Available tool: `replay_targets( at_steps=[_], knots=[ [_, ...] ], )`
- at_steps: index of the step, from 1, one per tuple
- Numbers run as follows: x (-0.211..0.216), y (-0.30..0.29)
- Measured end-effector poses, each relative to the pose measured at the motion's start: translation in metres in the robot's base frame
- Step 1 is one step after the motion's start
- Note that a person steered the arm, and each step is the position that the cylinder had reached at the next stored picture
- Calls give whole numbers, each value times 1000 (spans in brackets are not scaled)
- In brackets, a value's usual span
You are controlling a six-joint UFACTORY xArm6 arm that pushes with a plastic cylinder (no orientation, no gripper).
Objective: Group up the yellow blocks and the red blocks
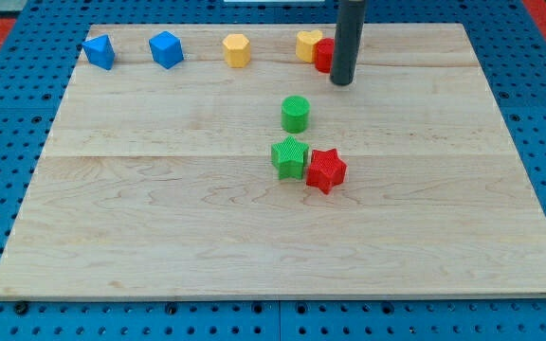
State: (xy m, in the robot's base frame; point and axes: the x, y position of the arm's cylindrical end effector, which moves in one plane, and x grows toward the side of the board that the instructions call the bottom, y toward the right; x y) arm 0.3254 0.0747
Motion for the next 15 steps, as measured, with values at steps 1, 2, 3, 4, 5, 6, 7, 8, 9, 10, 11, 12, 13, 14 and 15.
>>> replay_targets(
  at_steps=[1,2,3,4,5,6,7,8,9,10,11,12,13,14,15],
  knots=[
    [-25,-78],
    [-40,-159],
    [-55,-202],
    [-74,-179],
    [-76,-91],
    [-66,-42],
    [-46,-72],
    [-4,-18],
    [66,45],
    [173,45],
    [239,9],
    [202,-13],
    [148,-9],
    [98,0],
    [54,5]
  ],
)
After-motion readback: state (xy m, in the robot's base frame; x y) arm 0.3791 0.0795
